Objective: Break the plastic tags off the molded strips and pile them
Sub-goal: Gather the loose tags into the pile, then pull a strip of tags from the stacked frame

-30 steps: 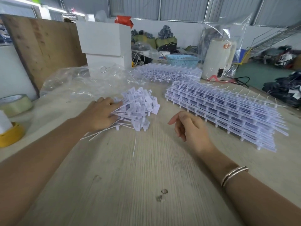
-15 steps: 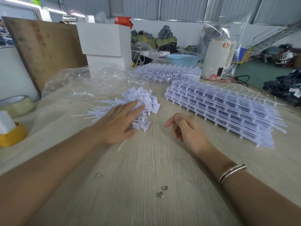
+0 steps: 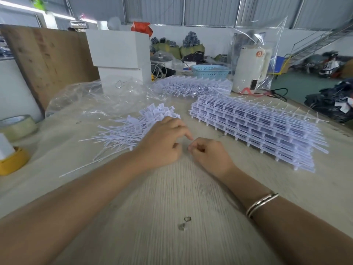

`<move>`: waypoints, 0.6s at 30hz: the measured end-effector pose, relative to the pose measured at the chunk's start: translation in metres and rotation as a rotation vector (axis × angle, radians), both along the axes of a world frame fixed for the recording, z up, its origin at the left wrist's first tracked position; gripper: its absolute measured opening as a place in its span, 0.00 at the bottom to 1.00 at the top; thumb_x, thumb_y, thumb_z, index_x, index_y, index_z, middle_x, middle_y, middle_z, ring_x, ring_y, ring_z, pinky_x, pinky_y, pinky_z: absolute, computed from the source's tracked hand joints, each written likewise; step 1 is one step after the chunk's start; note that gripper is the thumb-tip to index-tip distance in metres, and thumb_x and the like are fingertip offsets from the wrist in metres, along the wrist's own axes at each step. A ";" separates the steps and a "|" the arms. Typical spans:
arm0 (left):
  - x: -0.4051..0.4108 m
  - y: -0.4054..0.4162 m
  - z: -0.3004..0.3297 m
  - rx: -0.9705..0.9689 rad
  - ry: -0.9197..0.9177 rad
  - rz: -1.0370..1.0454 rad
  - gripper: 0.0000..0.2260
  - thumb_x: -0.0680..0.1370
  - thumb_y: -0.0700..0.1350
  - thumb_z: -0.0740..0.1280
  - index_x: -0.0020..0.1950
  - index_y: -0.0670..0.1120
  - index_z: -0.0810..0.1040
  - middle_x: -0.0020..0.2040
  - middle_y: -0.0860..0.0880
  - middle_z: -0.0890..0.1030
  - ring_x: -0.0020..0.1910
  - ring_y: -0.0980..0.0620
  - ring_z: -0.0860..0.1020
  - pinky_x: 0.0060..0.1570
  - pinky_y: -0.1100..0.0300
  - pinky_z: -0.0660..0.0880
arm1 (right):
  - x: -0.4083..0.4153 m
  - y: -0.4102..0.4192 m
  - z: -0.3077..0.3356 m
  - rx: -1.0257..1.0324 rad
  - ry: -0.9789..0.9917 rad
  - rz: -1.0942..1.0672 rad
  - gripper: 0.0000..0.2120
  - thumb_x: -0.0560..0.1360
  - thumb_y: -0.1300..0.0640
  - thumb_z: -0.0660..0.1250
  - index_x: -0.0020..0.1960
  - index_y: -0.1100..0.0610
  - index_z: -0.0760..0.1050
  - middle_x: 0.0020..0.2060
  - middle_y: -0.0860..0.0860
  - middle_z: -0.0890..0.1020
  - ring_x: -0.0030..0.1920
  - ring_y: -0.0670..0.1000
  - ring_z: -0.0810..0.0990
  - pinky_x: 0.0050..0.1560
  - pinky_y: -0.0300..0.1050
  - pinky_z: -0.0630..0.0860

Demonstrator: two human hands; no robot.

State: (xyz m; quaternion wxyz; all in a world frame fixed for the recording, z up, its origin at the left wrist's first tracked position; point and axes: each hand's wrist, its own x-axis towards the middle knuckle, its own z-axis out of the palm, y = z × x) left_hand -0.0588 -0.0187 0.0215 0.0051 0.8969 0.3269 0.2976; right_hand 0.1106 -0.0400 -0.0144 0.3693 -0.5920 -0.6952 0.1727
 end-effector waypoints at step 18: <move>0.162 0.054 -0.005 -1.448 -0.903 0.213 0.10 0.78 0.32 0.54 0.40 0.39 0.71 0.32 0.43 0.76 0.32 0.49 0.75 0.31 0.58 0.79 | 0.086 0.053 0.032 -0.020 -1.033 -0.401 0.12 0.77 0.65 0.58 0.57 0.62 0.75 0.57 0.57 0.75 0.59 0.60 0.74 0.48 0.51 0.72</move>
